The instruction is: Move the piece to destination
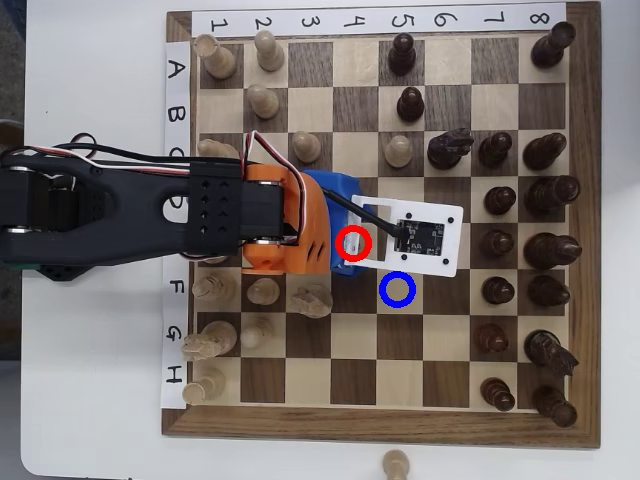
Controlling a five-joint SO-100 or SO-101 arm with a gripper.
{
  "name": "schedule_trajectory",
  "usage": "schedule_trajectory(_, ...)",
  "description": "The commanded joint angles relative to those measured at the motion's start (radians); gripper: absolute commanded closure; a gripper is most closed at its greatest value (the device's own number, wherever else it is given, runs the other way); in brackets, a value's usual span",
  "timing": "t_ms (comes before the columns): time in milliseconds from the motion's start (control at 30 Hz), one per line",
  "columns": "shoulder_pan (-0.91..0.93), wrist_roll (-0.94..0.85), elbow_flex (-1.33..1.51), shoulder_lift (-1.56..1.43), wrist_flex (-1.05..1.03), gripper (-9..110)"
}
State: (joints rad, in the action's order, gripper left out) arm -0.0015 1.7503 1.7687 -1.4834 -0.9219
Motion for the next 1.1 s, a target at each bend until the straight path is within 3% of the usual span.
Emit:
schedule_trajectory(0, 0.037, 0.048, -0.005, -0.006, 0.054, 83)
schedule_trajectory(1067, 0.083, -0.038, -0.008, -0.003, 0.028, 101)
